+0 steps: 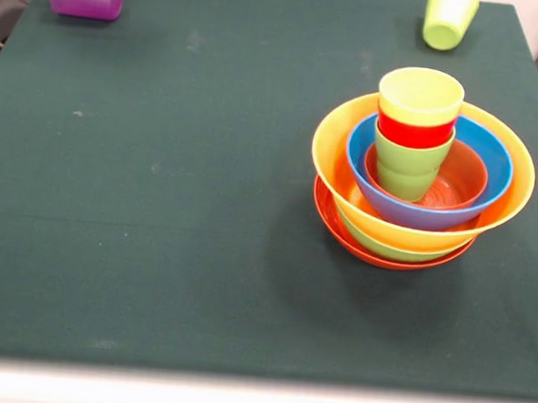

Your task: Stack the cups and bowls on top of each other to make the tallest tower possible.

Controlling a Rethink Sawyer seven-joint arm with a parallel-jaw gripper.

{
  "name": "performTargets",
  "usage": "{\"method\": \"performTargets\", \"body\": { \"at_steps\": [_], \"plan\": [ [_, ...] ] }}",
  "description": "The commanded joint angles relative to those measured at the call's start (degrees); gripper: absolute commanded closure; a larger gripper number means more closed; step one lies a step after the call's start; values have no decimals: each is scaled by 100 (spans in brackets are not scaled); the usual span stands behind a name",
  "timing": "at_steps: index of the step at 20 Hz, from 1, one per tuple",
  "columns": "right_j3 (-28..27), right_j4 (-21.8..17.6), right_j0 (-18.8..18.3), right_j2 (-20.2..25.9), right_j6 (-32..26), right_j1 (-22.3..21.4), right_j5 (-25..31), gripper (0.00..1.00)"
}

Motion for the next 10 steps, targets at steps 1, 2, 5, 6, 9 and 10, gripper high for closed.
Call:
{"method": "performTargets", "body": {
  "at_steps": [1, 2, 5, 6, 9, 10],
  "plan": [
    [479, -800, 27, 431, -776, 296, -419, 0],
    [469, -844, -20, 442, -744, 364, -434, 0],
    [471, -1052, -88, 331, -543, 486, -607, 0],
    [461, -1110, -86, 290, -505, 472, -639, 0],
    [376, -1168, -290, 404, -639, 589, -533, 0],
    [350, -1182, -371, 461, -709, 605, -482, 0]
  ]
}}
